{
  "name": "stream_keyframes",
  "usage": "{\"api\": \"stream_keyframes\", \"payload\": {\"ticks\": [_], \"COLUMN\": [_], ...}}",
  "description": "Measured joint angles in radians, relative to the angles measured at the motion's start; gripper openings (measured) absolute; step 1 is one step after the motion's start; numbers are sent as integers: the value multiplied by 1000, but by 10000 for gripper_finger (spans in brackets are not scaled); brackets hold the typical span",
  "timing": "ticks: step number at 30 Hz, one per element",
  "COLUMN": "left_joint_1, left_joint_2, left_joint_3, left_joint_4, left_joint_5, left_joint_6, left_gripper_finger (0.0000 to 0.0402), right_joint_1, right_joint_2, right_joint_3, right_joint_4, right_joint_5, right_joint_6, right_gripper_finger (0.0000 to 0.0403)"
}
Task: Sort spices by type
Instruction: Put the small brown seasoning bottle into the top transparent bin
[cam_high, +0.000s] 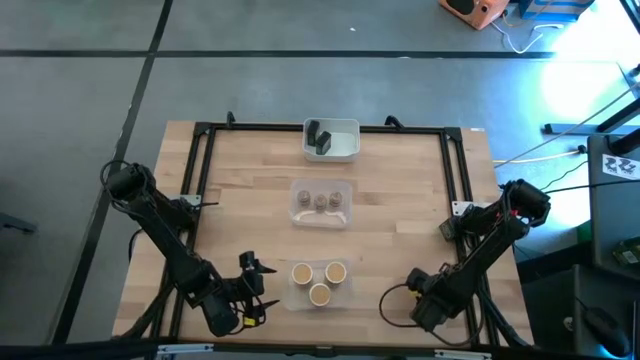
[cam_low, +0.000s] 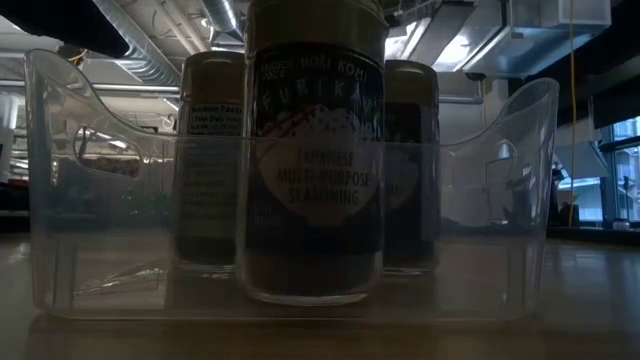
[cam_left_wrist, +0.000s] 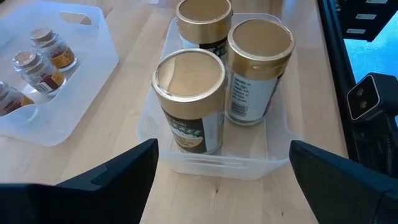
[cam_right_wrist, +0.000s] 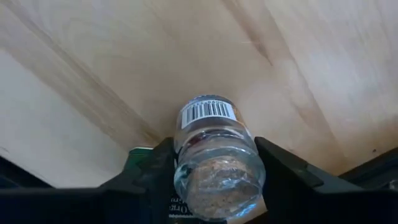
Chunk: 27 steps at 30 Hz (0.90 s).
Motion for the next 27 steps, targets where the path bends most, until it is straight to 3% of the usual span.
{"api": "stream_keyframes", "payload": {"ticks": [10,20,27], "left_joint_1": [9,36,65], "left_joint_2": [0,0,0], "left_joint_3": [0,0,0], "left_joint_4": [0,-12,-80], "left_joint_5": [-2,-3,-3], "left_joint_6": [27,51,92], "left_gripper_finger": [345,345,345], "right_joint_1": [-77,-251,-419], "right_joint_2": [1,1,1], "right_joint_3": [145,339,407], "right_joint_4": [-84,-232,-224], "right_joint_5": [166,410,548], "right_joint_6": [-168,-513,-790], "right_gripper_finger": [189,189,190]}}
